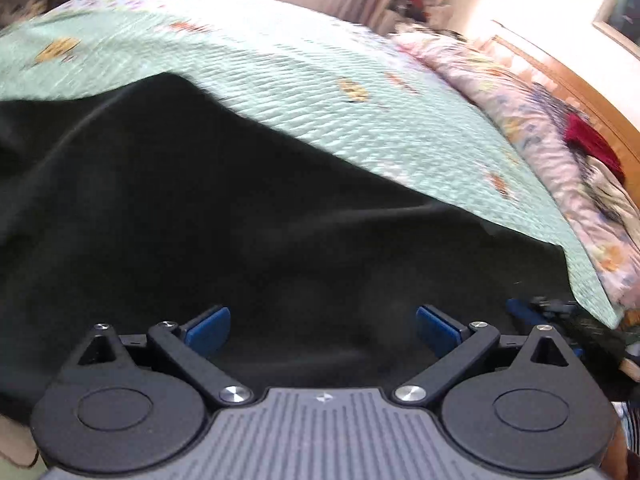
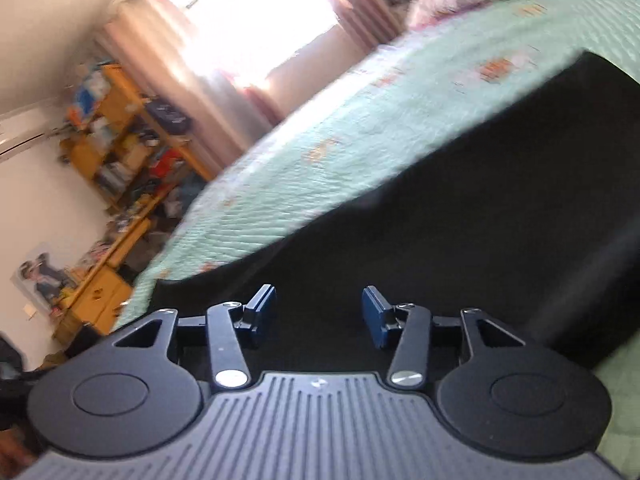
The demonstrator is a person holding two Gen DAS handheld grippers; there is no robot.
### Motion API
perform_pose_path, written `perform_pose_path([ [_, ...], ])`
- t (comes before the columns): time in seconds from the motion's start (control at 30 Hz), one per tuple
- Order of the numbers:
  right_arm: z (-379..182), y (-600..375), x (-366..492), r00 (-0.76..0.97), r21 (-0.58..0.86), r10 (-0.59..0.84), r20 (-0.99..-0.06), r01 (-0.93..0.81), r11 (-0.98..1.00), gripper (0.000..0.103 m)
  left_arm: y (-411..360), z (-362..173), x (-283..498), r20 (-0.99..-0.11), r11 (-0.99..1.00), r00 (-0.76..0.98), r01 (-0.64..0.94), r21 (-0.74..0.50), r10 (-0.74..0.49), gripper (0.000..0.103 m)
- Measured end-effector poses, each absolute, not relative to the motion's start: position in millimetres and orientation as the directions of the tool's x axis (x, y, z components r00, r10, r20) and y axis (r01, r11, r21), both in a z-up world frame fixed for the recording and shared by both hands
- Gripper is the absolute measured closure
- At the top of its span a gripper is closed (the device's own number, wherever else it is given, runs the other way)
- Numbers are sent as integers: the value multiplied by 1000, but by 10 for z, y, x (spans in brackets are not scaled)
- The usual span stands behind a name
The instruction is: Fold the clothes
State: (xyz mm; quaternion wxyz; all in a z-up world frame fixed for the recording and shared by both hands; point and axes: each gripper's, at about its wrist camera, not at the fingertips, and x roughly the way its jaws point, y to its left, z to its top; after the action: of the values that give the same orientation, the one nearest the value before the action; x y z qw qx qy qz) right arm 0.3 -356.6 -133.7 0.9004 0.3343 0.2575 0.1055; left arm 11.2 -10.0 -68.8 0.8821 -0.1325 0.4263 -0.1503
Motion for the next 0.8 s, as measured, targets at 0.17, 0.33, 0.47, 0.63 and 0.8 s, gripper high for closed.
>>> perform_pose_path([
  [0.17,-1350,-3635,-35,858,657,326,-396,17,754,59,-122,-794,192,-729,907,558,121,-403,-398,4],
  [0.33,-1246,-3589,-94,875,631,296,-383,14,776,53,-49,-883,208,-736,892,541,62,-449,-408,4],
  [0.47,-1136,-3374,-6,857,601,363,-365,-81,795,49,-95,-720,138,-712,903,582,98,-418,-393,4],
  [0.63,-1120,-3168,148,813,587,447,-373,-166,793,45,-61,-609,180,-699,915,619,86,-393,-359,4],
  [0.8,-1357,-3357,186,805,623,421,-418,-84,778,47,114,-844,276,-751,908,572,-27,-418,-329,4],
])
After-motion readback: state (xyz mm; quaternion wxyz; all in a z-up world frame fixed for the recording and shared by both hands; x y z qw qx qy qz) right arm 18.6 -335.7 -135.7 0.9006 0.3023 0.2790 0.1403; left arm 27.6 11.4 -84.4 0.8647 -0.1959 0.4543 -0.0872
